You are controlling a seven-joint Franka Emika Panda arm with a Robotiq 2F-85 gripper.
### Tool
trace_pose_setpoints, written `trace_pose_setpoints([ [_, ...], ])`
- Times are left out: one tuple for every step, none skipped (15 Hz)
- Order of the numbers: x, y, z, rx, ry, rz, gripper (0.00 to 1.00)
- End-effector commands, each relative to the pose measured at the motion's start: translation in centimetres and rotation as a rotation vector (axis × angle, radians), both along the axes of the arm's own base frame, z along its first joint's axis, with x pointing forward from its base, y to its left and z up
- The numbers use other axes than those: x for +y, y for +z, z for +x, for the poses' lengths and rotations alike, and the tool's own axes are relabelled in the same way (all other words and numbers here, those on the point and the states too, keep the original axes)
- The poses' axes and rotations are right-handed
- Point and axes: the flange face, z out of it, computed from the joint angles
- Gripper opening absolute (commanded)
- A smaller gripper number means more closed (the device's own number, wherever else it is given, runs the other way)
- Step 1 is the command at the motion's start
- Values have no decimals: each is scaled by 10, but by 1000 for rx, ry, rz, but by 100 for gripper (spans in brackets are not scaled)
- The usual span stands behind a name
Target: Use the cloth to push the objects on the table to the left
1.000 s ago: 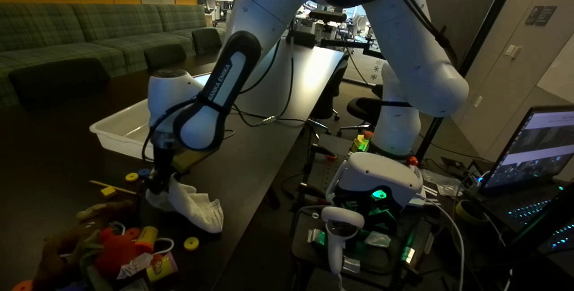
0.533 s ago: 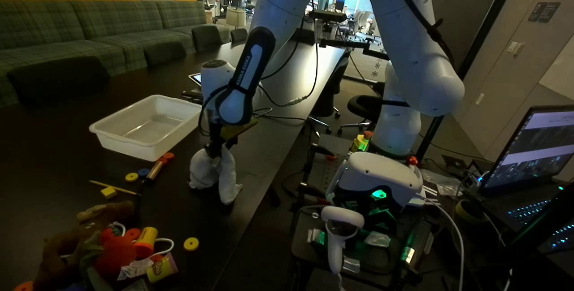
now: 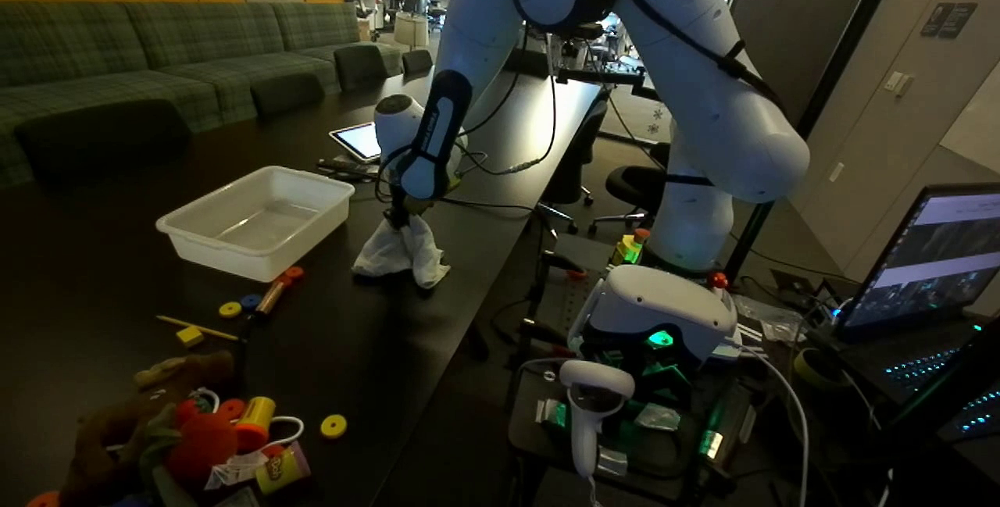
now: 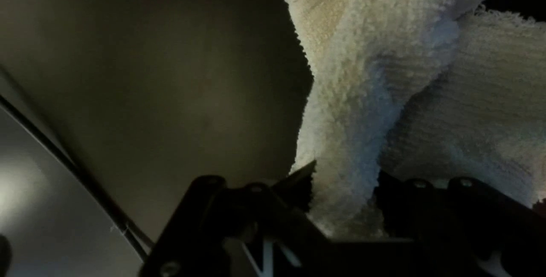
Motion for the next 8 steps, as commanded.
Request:
trace_pose_setpoints([
  [11, -16, 43, -77, 13, -81, 7],
  [18, -20, 52, -92, 20, -89, 7],
  [27, -22, 60, -106, 28, -92, 7],
  [37, -25, 68, -117, 33, -92, 7],
  [47, -28, 75, -129, 40, -91, 7],
  [59, -33, 82, -142, 45, -91, 7],
  [70, -35, 88, -151, 49, -84, 7],
  [81, -40, 93, -160, 51, -78, 7],
])
